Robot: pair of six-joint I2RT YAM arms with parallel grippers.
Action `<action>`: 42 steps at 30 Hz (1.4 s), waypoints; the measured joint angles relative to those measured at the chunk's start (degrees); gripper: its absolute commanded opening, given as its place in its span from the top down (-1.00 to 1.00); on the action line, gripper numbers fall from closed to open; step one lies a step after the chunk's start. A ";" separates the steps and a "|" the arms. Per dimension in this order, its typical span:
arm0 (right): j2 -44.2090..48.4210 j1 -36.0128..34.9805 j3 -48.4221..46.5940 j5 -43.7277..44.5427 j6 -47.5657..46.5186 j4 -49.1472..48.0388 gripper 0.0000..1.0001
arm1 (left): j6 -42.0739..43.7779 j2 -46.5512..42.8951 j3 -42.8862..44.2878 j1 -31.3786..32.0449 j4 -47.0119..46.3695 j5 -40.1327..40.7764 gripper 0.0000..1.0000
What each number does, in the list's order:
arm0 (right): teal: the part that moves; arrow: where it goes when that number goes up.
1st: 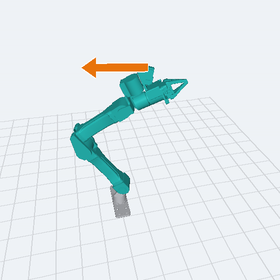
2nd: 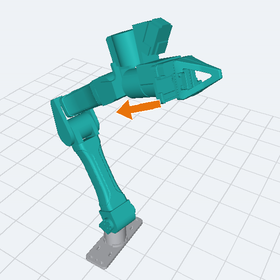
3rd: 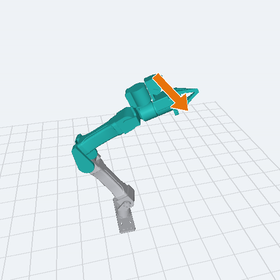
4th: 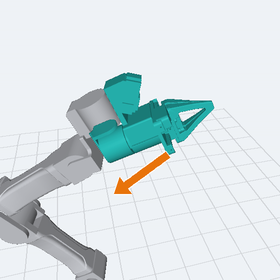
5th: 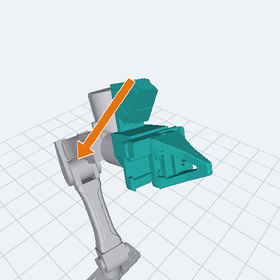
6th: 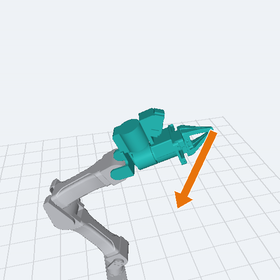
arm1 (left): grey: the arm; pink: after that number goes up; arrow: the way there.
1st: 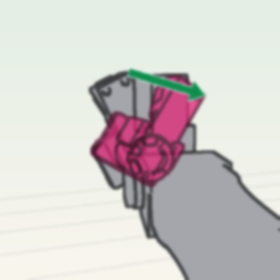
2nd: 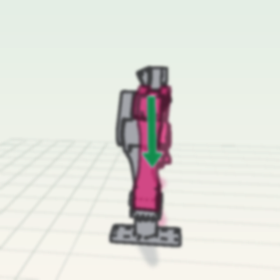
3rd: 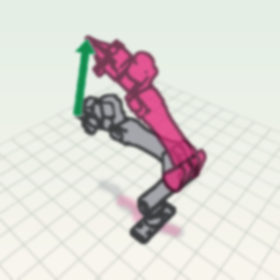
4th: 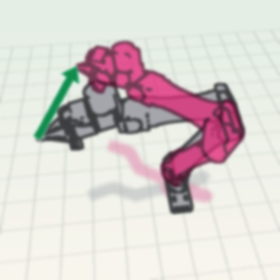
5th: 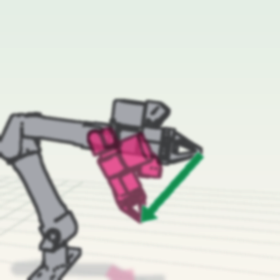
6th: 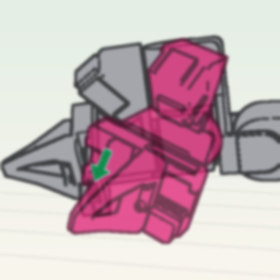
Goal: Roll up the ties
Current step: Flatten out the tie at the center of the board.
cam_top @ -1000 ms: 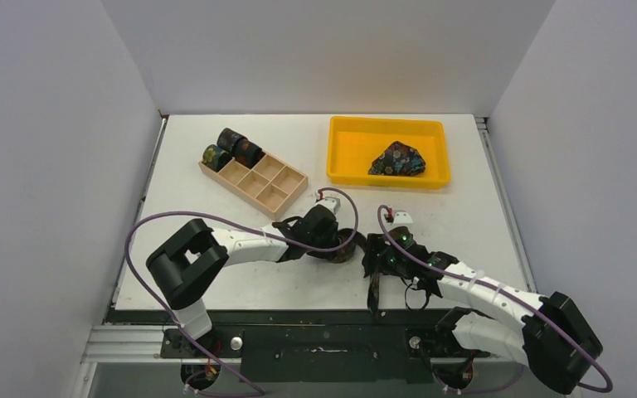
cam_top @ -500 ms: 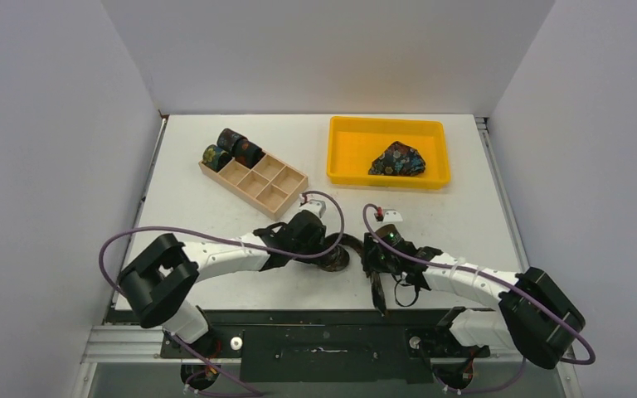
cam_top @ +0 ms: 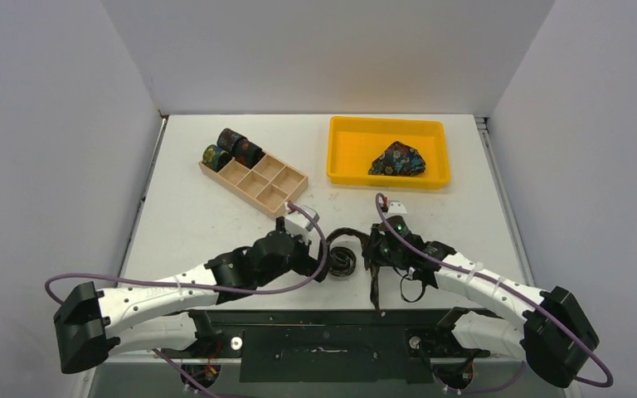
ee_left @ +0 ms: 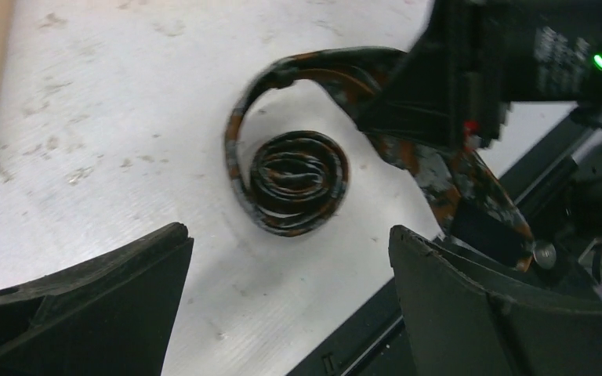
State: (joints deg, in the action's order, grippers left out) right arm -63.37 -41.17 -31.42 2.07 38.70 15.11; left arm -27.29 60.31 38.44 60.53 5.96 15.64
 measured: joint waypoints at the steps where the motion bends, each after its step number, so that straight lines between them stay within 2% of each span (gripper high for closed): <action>1: 0.42 0.28 0.04 -1.27 0.81 0.26 0.89 | 1.51 0.11 -0.50 2.01 -1.62 0.31 -0.93; 7: 5.66 2.19 2.86 -5.99 5.90 3.52 0.89 | 8.07 3.02 -5.92 10.60 -10.73 3.65 -0.95; 13: 15.65 2.21 -0.52 -4.79 5.44 9.75 0.89 | 8.15 4.07 -6.38 11.41 -13.33 9.73 -0.94; 19: 16.13 2.19 -10.25 -7.13 -0.02 11.56 0.89 | 10.01 -3.87 -11.17 11.43 -21.79 13.33 -0.93; 23: 16.33 2.14 -14.45 -12.90 -5.14 12.81 0.89 | 14.91 -4.26 -11.30 11.43 -25.57 14.34 -0.93; 26: 16.35 2.12 -19.37 -16.41 -9.33 15.89 0.89 | 20.39 -4.22 -10.84 11.34 -26.47 12.79 -0.93; 31: 15.34 2.12 -29.73 -19.61 -16.65 21.70 0.89 | 30.21 -4.13 -7.28 9.86 -24.57 4.63 -0.93; 34: 14.91 2.12 -32.85 -20.59 -19.52 24.37 0.89 | 35.12 -4.26 -6.80 8.79 -25.27 0.96 -0.93; 37: 14.16 2.12 -33.53 -21.35 -20.74 26.62 0.89 | 38.03 -3.19 -6.75 7.78 -26.86 -1.79 -0.93; 42: 12.55 2.12 -33.53 -21.64 -21.35 29.22 0.89 | 37.42 0.42 -6.64 6.34 -33.46 -5.29 -0.93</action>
State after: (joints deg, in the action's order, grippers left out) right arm -50.83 -39.05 -64.95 -19.57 17.34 44.34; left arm 10.13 60.73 31.79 66.87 -27.51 10.35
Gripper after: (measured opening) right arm 0.090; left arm 0.965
